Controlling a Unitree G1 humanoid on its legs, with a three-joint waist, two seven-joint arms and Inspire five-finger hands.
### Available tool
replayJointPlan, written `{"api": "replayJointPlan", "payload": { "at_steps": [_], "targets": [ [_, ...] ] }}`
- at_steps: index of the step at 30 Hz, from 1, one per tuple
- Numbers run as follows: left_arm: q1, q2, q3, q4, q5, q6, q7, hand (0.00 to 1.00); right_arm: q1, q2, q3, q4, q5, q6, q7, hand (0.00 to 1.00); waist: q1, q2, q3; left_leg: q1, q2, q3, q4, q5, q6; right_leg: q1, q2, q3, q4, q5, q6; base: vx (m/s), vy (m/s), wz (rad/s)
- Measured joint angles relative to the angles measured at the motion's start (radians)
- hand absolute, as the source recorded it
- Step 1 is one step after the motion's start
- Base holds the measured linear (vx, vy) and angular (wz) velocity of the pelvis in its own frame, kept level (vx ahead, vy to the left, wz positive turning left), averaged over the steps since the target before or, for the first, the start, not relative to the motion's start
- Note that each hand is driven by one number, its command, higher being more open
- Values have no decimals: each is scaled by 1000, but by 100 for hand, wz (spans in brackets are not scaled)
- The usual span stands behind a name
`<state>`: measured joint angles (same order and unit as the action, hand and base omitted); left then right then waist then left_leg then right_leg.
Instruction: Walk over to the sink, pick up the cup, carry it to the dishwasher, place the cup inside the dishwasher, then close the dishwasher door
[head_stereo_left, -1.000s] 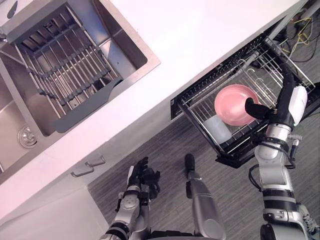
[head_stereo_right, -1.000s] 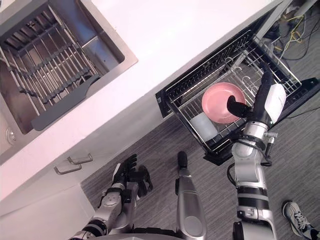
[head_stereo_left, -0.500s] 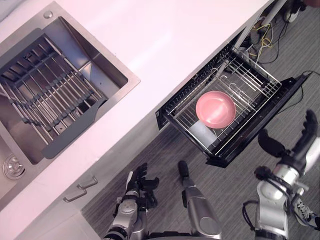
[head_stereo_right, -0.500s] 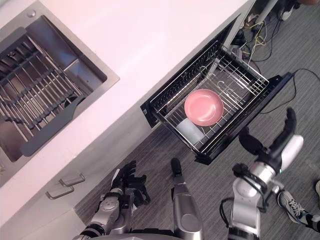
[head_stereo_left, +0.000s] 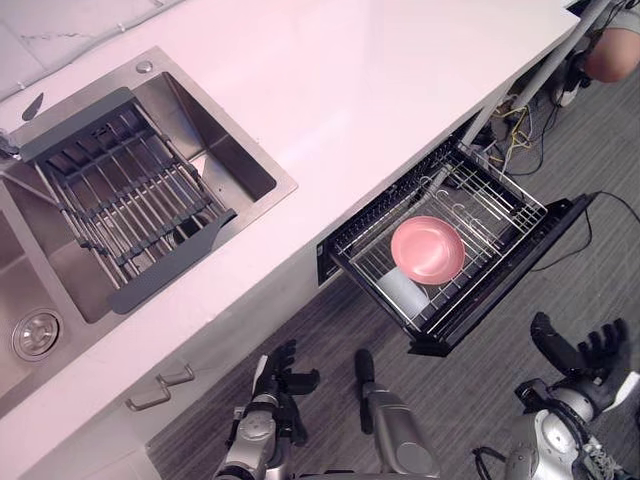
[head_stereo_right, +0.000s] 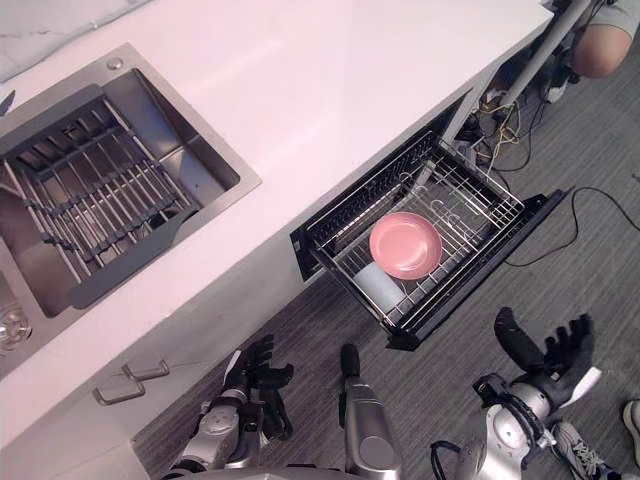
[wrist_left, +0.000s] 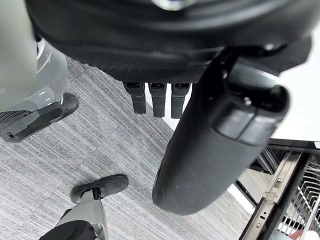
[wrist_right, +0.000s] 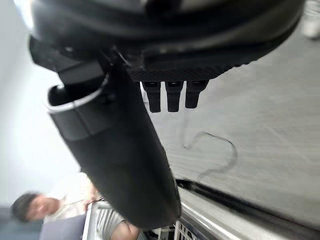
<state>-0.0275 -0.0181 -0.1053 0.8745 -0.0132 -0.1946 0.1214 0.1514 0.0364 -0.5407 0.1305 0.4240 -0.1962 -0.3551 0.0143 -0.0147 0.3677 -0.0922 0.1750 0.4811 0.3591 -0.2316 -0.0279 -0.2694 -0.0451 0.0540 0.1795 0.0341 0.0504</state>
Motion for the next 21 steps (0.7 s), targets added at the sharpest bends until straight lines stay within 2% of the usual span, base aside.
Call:
{"api": "replayJointPlan", "payload": {
  "at_steps": [13,16,21],
  "targets": [
    [-5,5,20,-21,-27,3,-36,90,-101,-34,62,141,430,-44,201,90,31,4,2,-32,7,-45,26,-5,-1,-14,-22,-76,66,-32,-1,9,2,14],
    [-2,8,20,-35,-26,6,-44,90,-102,-36,77,159,488,-69,211,90,41,4,2,-36,-2,-68,17,-5,0,-14,-34,-97,83,-46,1,24,2,24],
    [2,14,20,-44,-26,7,-57,90,-103,-37,88,161,498,-86,213,90,43,6,3,-38,-20,-83,0,2,3,-13,-50,-112,87,-52,6,16,13,12]
  ]
}}
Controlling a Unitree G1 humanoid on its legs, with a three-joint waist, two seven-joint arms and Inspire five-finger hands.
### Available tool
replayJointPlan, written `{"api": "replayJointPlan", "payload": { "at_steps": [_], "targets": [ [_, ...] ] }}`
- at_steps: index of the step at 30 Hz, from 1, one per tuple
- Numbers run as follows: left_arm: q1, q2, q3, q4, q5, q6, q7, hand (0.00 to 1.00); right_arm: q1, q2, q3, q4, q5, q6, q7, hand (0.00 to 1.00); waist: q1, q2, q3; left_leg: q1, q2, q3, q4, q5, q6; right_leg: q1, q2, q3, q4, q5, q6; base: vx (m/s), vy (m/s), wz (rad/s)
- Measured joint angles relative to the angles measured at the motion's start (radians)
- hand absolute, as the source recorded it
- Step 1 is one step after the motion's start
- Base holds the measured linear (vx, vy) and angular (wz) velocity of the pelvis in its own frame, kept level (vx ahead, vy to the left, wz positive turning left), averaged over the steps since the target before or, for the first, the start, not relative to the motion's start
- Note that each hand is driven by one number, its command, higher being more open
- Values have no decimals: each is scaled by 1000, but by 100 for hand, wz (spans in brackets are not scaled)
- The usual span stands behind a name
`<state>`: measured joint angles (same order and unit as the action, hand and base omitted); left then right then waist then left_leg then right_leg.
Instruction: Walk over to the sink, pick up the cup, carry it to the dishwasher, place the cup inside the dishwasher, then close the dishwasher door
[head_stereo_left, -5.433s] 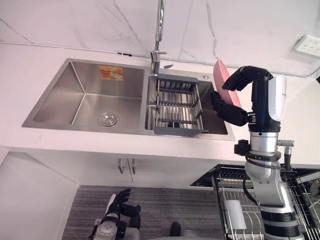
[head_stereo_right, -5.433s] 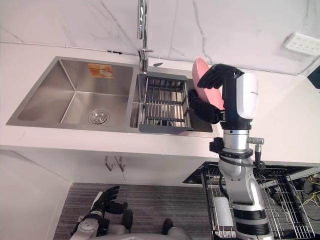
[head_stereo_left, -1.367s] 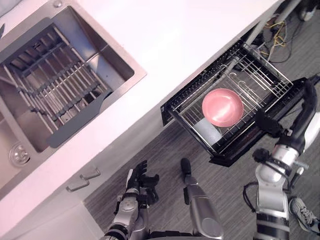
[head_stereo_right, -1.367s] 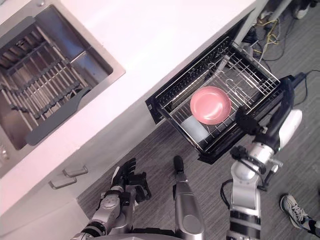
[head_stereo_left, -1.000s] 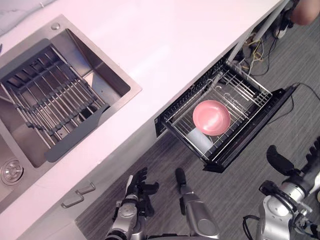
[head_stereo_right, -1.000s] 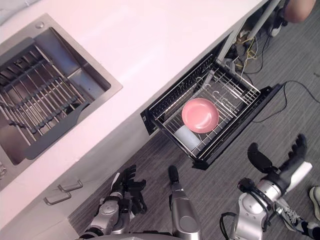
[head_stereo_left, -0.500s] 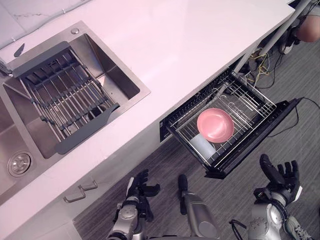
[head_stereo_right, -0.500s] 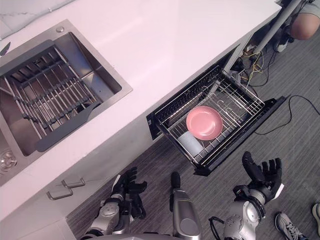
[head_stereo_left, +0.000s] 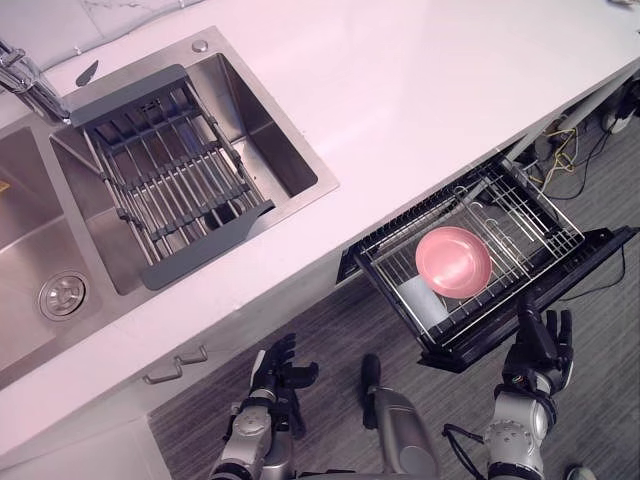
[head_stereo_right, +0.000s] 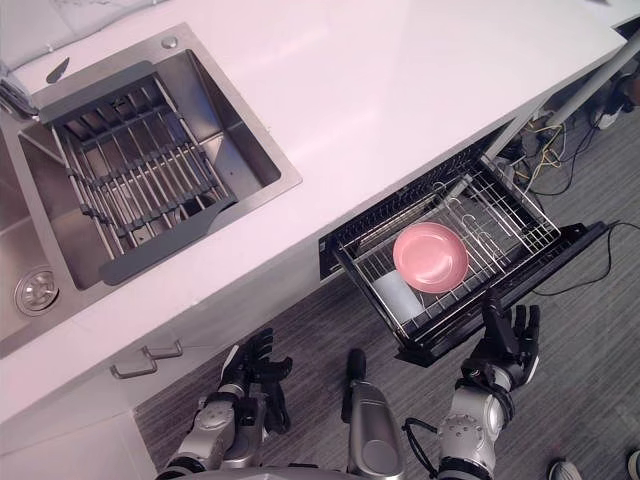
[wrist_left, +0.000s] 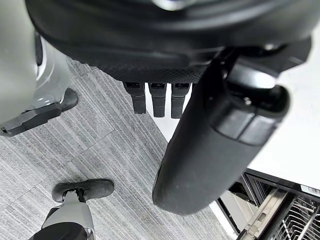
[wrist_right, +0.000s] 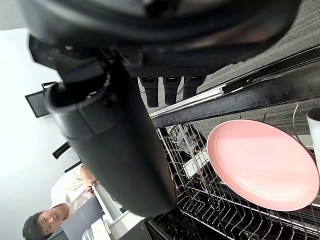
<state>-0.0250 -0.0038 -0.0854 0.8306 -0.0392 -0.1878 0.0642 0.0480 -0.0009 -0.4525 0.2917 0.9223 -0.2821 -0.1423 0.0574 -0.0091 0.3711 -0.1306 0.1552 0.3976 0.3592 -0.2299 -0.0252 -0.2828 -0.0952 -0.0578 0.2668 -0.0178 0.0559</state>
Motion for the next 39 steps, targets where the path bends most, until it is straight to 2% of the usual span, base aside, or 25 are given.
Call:
{"api": "replayJointPlan", "payload": {
  "at_steps": [7,11,15,19,22,27,29,32,39],
  "targets": [
    [10,17,0,-29,1,1,-9,90,-44,-22,31,34,42,-14,11,90,1,9,5,-11,-19,-37,-17,18,3,2,-19,-28,4,-2,1,-10,-7,16],
    [29,24,0,-60,1,0,-23,90,-95,-24,61,43,122,-29,28,90,4,20,11,-14,-32,-59,-41,37,5,1,-31,-49,8,-4,-2,-37,-26,18],
    [44,26,2,-91,3,1,-30,90,-168,-37,108,43,231,-49,45,90,15,44,24,-36,-37,-100,-49,56,2,-4,-41,-86,18,-11,-10,-23,-44,28],
    [51,24,19,-111,3,1,-44,90,-246,-49,163,50,275,-49,64,90,18,62,33,-53,-41,-126,-59,75,-2,-18,-48,-111,37,-22,-16,2,-45,18],
    [56,24,19,-121,3,1,-48,90,-316,-62,180,95,310,-50,83,90,24,68,36,-69,-48,-158,-60,83,-6,-30,-62,-137,69,-46,-19,13,-43,34],
    [58,23,19,-127,3,1,-61,90,-429,-93,188,167,322,-49,91,90,30,84,37,-98,-62,-209,-64,99,-7,-39,-83,-185,94,-67,-20,11,-32,33],
    [58,23,19,-135,3,1,-65,90,-458,-106,188,180,350,-49,91,90,43,88,37,-109,-68,-228,-63,105,-9,-46,-94,-202,110,-80,-22,24,-29,34],
    [74,28,19,-153,8,1,-66,90,-463,-110,188,207,370,-61,121,90,40,93,37,-119,-72,-250,-58,113,-14,-46,-100,-220,121,-87,-22,18,-15,17],
    [78,27,19,-159,31,2,-72,90,-502,-139,188,282,368,-61,127,90,40,96,35,-131,-68,-280,-59,120,-21,-46,-100,-248,130,-93,-33,-44,-19,10]
  ]
}}
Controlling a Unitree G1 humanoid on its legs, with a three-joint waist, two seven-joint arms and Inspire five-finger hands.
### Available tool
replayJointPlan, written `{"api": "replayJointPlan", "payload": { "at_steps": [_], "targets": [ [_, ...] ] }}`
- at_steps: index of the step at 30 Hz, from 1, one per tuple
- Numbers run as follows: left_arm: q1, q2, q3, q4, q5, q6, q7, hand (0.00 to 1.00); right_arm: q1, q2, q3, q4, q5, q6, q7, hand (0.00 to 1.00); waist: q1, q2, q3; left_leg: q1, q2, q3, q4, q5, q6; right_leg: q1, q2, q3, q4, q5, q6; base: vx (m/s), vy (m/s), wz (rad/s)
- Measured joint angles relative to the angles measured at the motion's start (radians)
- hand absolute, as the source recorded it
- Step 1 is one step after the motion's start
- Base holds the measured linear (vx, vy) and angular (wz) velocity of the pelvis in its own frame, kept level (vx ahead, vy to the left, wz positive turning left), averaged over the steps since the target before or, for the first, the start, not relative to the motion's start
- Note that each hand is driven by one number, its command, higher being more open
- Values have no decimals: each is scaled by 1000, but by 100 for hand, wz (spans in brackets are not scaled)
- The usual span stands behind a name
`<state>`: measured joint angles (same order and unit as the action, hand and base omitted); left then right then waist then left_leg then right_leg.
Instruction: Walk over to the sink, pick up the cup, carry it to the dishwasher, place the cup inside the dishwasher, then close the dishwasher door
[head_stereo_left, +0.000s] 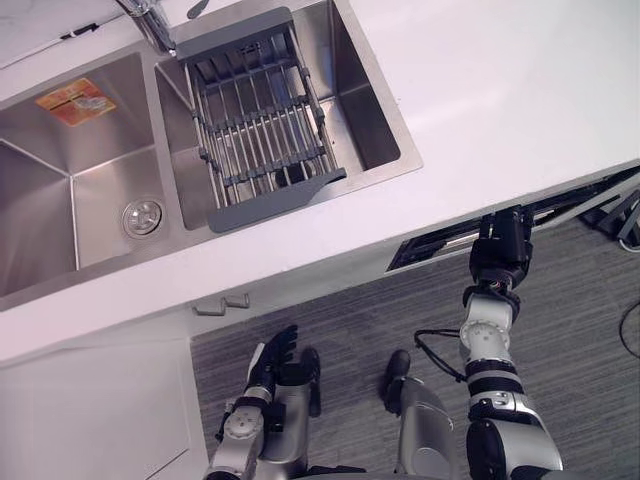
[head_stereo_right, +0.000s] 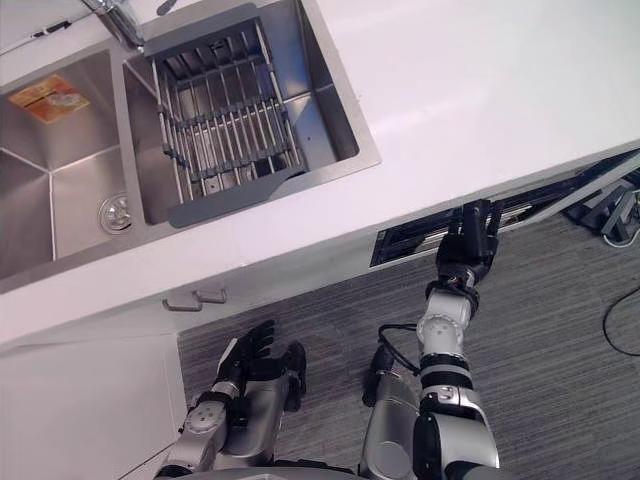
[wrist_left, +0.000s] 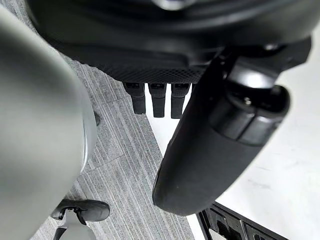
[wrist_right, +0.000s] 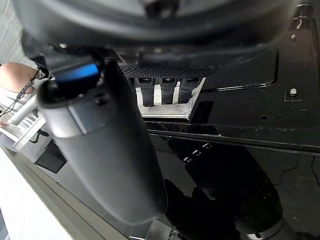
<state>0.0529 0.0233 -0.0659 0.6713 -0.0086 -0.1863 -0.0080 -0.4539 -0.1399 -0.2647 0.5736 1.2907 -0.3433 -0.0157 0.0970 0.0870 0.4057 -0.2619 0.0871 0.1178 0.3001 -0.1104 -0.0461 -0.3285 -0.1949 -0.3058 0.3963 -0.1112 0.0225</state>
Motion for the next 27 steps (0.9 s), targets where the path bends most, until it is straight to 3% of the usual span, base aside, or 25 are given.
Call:
{"api": "replayJointPlan", "payload": {
  "at_steps": [5,8,10,13,18,22,27],
  "targets": [
    [3,0,0,0,0,5,2,90,17,-13,10,-1,-32,9,0,90,-1,8,-6,0,8,-14,-14,12,-11,6,13,-15,-16,0,-4,-22,-31,7],
    [10,0,-1,15,0,9,2,90,120,-41,36,-25,-120,35,14,90,-2,8,-40,2,15,-35,-28,20,-12,31,25,-45,-45,4,-10,72,-23,21],
    [10,6,-1,67,-1,11,2,90,229,-65,82,-35,-252,84,25,90,-4,2,-96,12,14,-49,-43,28,-22,48,31,-55,-62,4,-9,155,-1,11],
    [10,25,-1,96,0,13,3,90,318,-66,139,-31,-415,145,29,90,-8,-9,-116,54,12,-56,-60,33,-26,102,40,-61,-95,4,-6,115,2,5],
    [19,84,2,136,9,15,7,90,464,-16,170,31,-874,218,3,90,-21,-59,-187,97,0,-89,-112,40,-24,173,50,-92,-176,19,16,82,14,18],
    [48,102,23,171,33,21,16,90,540,21,140,86,-1086,231,-38,90,-33,-100,-228,133,-17,-96,-149,46,-15,226,53,-97,-251,51,33,53,50,4],
    [49,106,42,198,41,26,20,90,587,41,111,163,-1204,233,-68,90,-40,-121,-254,162,-38,-109,-168,56,-2,289,50,-113,-330,90,47,5,54,10]
  ]
}}
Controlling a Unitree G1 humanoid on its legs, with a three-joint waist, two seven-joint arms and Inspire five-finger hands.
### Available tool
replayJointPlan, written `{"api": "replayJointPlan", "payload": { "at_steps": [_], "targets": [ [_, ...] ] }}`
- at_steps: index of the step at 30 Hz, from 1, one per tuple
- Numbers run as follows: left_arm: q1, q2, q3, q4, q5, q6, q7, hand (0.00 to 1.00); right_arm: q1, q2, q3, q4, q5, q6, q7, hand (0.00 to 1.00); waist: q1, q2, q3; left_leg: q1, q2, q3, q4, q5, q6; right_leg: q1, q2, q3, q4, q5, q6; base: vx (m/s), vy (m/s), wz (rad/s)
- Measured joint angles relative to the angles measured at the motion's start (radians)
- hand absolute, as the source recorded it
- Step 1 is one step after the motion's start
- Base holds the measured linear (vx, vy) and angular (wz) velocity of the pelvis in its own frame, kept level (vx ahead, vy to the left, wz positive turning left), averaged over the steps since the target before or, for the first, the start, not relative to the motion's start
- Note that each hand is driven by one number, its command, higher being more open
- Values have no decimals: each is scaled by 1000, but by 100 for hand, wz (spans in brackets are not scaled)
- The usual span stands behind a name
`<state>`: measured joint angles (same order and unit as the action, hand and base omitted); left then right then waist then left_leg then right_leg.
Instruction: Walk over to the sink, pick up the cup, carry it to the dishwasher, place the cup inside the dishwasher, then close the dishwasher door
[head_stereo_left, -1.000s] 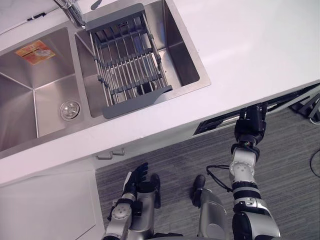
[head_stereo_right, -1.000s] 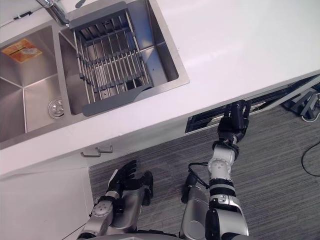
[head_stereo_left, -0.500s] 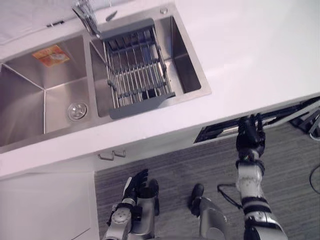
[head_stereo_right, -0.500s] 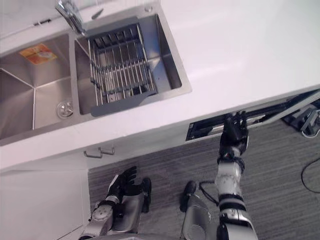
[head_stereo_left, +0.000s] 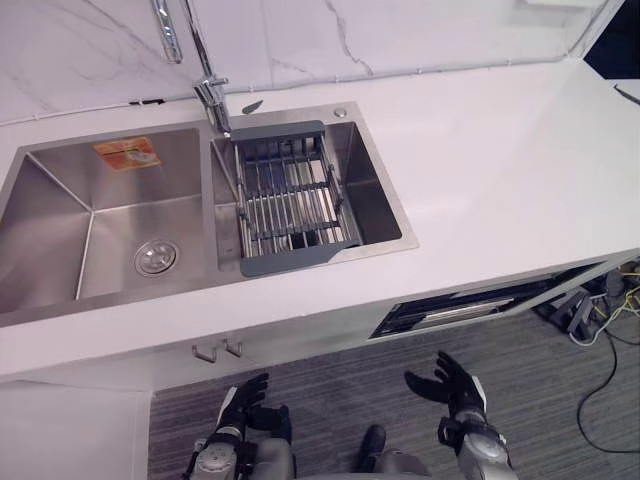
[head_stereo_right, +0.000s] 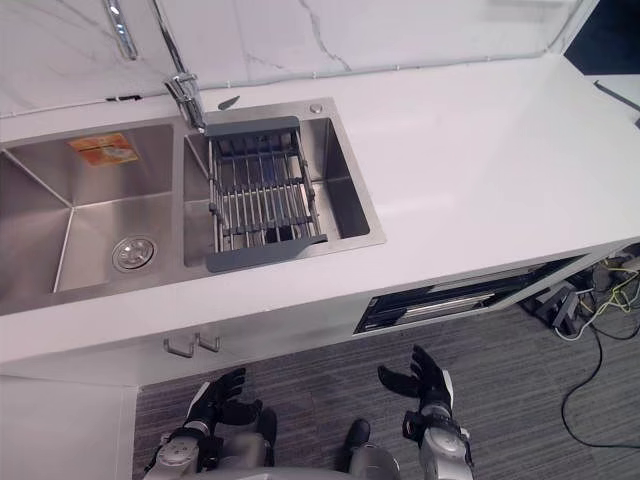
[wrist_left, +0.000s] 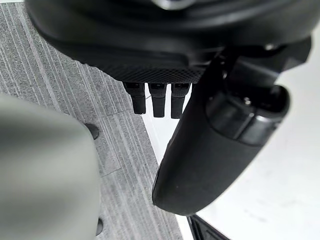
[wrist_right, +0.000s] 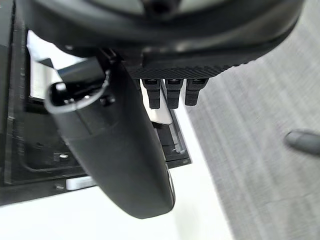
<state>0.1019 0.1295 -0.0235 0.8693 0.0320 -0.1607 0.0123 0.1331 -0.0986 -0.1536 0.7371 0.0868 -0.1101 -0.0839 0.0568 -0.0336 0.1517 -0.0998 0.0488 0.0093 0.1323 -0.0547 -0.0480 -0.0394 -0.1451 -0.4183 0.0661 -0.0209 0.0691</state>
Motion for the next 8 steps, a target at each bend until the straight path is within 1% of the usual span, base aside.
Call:
{"api": "replayJointPlan", "payload": {
  "at_steps": [3,5,8],
  "targets": [
    [2,6,16,14,8,0,8,90,2,27,-29,77,-16,0,0,90,-2,-7,-23,13,-7,-16,-27,16,6,17,0,-14,-19,10,1,-24,14,14],
    [1,7,20,26,7,0,11,90,1,29,-40,124,-12,0,4,90,-4,-9,-29,22,-11,-36,-43,22,6,26,-1,-27,-21,11,1,-47,0,20],
    [0,8,55,48,5,3,11,90,-5,30,-65,181,0,1,21,90,-2,-10,-34,47,-12,-53,-79,30,9,34,0,-30,-21,16,-1,-43,2,2]
  ]
}}
